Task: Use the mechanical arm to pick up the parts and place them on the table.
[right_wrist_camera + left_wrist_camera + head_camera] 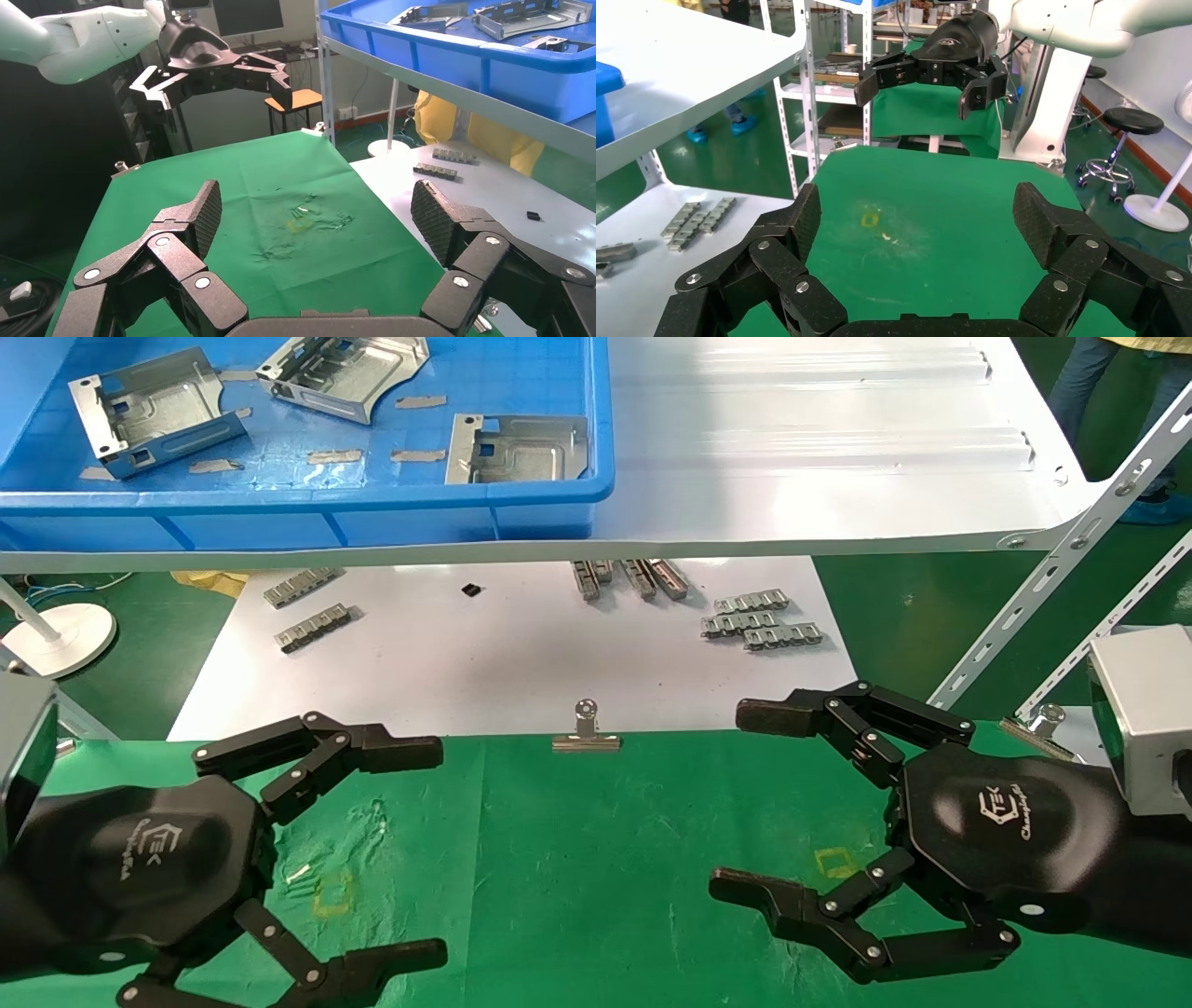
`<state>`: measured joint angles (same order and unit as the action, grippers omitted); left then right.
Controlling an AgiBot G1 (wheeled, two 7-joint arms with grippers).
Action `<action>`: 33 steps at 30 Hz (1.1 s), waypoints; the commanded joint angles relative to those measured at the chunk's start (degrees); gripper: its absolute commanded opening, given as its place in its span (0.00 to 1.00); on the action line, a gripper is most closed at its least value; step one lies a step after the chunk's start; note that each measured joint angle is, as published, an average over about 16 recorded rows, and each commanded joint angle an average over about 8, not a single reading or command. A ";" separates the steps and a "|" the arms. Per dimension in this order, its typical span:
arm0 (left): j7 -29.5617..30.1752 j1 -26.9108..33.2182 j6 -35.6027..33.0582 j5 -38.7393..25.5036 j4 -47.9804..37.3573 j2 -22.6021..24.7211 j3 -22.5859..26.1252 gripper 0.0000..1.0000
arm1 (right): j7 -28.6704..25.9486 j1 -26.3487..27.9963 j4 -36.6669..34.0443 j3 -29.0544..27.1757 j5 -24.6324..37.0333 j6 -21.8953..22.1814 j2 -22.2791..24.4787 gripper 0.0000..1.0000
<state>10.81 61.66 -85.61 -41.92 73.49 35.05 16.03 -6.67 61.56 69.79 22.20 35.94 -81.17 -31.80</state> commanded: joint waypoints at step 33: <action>0.00 0.00 0.00 0.00 0.00 0.00 0.00 1.00 | 0.00 0.00 0.00 0.00 0.00 0.00 0.00 0.00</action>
<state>10.81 61.66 -85.61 -41.92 73.50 35.05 16.03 -6.67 61.56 69.79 22.20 35.94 -81.17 -31.80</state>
